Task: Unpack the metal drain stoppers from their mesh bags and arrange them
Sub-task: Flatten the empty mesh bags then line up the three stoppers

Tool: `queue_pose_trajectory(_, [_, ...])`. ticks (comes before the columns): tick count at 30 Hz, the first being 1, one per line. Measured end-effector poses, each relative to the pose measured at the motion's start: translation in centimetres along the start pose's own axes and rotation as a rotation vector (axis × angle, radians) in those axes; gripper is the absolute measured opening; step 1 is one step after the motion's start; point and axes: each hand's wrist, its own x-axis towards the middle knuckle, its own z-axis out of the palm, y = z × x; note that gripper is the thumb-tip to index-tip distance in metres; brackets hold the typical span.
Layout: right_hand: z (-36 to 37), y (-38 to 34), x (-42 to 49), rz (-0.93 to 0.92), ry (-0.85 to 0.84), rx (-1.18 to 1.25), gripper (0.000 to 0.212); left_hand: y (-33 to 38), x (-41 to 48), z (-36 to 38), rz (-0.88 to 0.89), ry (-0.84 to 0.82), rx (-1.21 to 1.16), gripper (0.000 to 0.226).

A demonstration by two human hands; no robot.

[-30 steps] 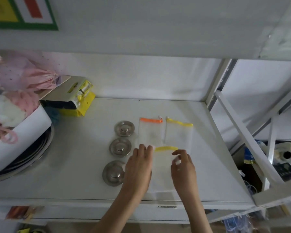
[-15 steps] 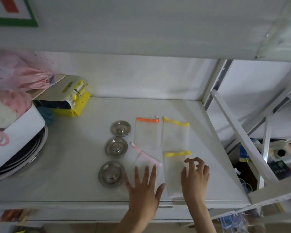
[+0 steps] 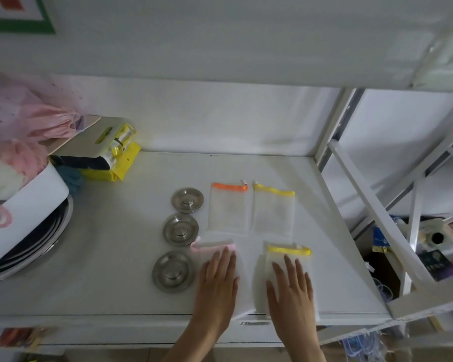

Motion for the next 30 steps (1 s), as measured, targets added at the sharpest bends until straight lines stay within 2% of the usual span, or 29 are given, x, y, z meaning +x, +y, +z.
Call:
queue_pose_trajectory(3, [0.5, 0.1, 0.3, -0.11, -0.041, 0.047, 0.06, -0.4, 0.2, 1.1, 0.104, -0.068, -0.023, 0.054])
queue_pose_trajectory(6, [0.8, -0.3, 0.6, -0.155, -0.071, 0.084, 0.044, -0.5, 0.9, 1.3, 0.164, -0.114, -0.009, 0.053])
queue_pose_trajectory(11, [0.8, -0.2, 1.7, -0.102, -0.091, 0.077, 0.044, -0.7, 2.1, 1.4, 0.193, 0.013, -0.002, 0.047])
queue_pose_trajectory(16, [-1.2, -0.3, 5.5, -0.097, 0.065, 0.256, 0.029, -0.8, 4.8, -0.9, 0.186, 0.148, -0.089, 0.037])
queue_pose_trajectory(18, [-1.4, -0.5, 8.1, -0.084, 0.017, 0.289, 0.037, -1.1, 7.0, -1.6, 0.153, 0.165, -0.078, 0.039])
queue_pose_trajectory(20, [-0.7, -0.7, 10.7, -0.069, -0.102, 0.219, 0.044, -1.3, 9.4, -1.9, 0.124, 0.082, -0.065, 0.046])
queue_pose_trajectory(23, [0.7, -0.8, 13.2, -0.106, -0.308, 0.094, 0.046, -1.7, 12.1, -1.1, 0.061, -0.139, -0.041, 0.045])
queue_pose_trajectory(26, [0.9, -0.4, 14.1, -0.152, -0.33, 0.098, 0.045, -2.1, 13.2, -0.4, 0.037, -0.237, -0.002, 0.047])
queue_pose_trajectory(30, [0.7, 0.0, 14.2, -0.188, -0.3, 0.105, 0.043, -1.7, 13.3, -0.6, 0.039, -0.218, 0.033, 0.047])
